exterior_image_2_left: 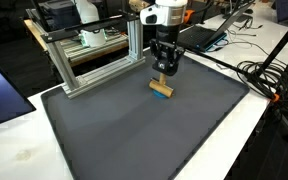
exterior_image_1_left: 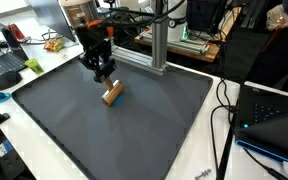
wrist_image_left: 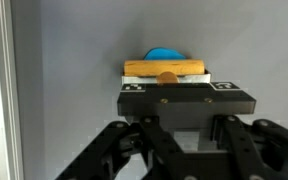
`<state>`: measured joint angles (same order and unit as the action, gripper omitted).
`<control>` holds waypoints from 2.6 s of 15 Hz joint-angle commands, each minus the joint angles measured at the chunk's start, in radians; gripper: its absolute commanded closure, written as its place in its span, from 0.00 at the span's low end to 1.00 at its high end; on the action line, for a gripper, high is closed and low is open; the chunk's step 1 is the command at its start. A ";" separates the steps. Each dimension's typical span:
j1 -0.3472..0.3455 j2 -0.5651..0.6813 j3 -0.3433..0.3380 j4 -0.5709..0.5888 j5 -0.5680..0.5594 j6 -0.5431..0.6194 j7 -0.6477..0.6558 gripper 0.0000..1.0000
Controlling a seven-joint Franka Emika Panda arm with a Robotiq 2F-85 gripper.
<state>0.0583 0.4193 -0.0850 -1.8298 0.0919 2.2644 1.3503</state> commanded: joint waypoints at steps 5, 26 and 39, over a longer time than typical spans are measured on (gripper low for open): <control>0.009 0.031 0.016 0.000 0.013 0.008 0.000 0.78; 0.018 0.046 0.028 -0.001 0.009 0.018 0.014 0.78; 0.010 0.060 -0.027 0.002 -0.029 0.037 0.081 0.78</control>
<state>0.0670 0.4251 -0.0953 -1.8263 0.0931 2.2665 1.4026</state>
